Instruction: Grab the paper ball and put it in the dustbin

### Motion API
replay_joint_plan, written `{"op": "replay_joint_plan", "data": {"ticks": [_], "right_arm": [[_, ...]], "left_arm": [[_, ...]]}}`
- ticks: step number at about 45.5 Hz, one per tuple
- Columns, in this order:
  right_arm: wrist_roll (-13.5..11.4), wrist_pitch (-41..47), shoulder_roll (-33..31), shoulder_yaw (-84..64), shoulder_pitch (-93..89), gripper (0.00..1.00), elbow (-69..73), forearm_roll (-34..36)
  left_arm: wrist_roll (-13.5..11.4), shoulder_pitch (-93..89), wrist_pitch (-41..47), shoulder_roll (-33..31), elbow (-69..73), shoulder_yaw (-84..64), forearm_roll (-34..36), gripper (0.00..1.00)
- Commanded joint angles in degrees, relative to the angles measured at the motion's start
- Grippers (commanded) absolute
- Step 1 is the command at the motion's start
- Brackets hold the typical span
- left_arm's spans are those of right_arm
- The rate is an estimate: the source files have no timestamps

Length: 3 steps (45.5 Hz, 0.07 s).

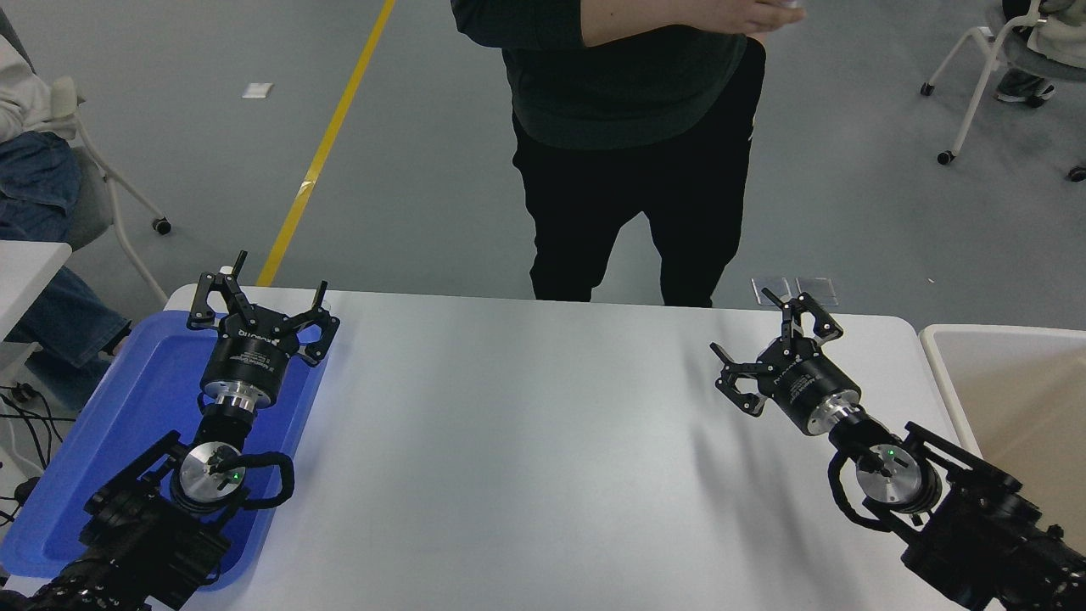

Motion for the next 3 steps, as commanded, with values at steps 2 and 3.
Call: {"op": "replay_joint_plan", "data": {"ticks": [2,3], "right_arm": [[0.2,0.9,0.1,1.9,-1.2,1.0,-0.4,0.0],[0.2,0.9,0.2,2.0,-1.2,1.0,-0.4,0.0]], "left_arm": [[0.0,0.0,0.0,-0.1,0.0,0.0,0.0,1.0],[0.0,0.0,0.0,0.0,0.0,0.0,0.0,1.0]]}}
